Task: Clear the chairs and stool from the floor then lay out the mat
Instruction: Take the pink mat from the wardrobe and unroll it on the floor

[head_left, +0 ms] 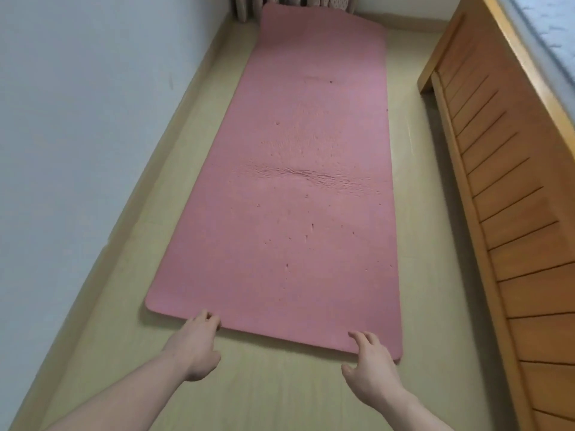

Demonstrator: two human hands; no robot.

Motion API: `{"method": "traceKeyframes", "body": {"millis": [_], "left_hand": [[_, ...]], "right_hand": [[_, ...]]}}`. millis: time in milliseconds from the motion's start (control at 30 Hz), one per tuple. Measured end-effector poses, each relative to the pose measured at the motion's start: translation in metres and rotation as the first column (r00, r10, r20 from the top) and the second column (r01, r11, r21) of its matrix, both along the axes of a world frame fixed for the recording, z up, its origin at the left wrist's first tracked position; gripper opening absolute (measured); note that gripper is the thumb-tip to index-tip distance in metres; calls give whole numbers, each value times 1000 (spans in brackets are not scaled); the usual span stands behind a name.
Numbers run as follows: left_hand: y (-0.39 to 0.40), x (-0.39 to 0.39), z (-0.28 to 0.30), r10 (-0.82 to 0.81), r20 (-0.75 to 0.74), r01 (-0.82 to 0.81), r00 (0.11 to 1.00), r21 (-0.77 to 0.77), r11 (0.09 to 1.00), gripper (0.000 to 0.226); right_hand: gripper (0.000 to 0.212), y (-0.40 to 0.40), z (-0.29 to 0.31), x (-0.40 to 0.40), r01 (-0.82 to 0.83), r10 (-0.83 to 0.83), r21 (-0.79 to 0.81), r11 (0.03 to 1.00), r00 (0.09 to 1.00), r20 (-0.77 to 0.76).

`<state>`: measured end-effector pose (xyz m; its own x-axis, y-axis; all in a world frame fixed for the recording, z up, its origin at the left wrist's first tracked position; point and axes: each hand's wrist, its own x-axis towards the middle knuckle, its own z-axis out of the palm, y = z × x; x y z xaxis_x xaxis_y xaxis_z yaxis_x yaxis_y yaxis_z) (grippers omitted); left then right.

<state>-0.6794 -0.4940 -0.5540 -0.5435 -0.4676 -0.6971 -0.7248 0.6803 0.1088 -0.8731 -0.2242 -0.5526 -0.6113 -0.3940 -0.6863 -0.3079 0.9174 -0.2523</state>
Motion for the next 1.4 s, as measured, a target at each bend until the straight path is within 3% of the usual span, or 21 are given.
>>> {"method": "traceKeyframes", "body": {"millis": [233, 433, 700, 800, 933, 1000, 1067, 1100, 1167, 1233, 1300, 1400], "left_hand": [[-35, -25, -139, -12, 7, 12, 1000, -52, 999, 78], [-65, -58, -201, -62, 52, 68, 997, -134, 989, 93], [-80, -84, -192, -115, 32, 119, 993, -263, 957, 66], [-82, -89, -183, -99, 87, 118, 991, -241, 963, 52], [-80, -83, -181, -123, 214, 163, 969, -183, 970, 44], [-77, -77, -180, -133, 246, 173, 960, -148, 974, 42], [-73, -70, -183, -116, 224, 149, 968, -136, 979, 39], [-71, -65, -186, -106, 158, 131, 982, -160, 978, 35], [-70, -59, -194, -96, -124, 58, 988, -279, 958, 26], [-72, -58, -200, -110, -371, -17, 922, -324, 946, 32], [-77, -59, -205, -91, -364, -15, 927, -279, 960, 62], [-77, -57, -210, -62, -223, 15, 973, -208, 978, 92]], "right_hand": [[78, -14, -119, -41, -139, 140, 33, 990, 990, -34], [85, -38, -185, -68, -200, 203, 81, 976, 979, -22], [58, -33, -206, -83, -329, 336, 70, 942, 917, -215], [45, -32, -205, -82, -369, 384, 113, 923, 907, -175], [19, -36, -195, -86, -376, 381, 145, 915, 925, -6], [20, -35, -188, -86, -371, 368, 163, 914, 928, 52], [17, -32, -187, -82, -370, 373, 159, 915, 928, 13], [18, -32, -188, -79, -369, 379, 131, 920, 923, -60], [32, -35, -190, -76, -345, 342, 28, 938, 911, -229], [52, -42, -191, -78, -329, 310, -20, 944, 908, -282], [75, -47, -192, -80, -356, 357, 46, 933, 907, -224], [85, -51, -196, -78, -404, 425, 137, 904, 884, -194]]}}
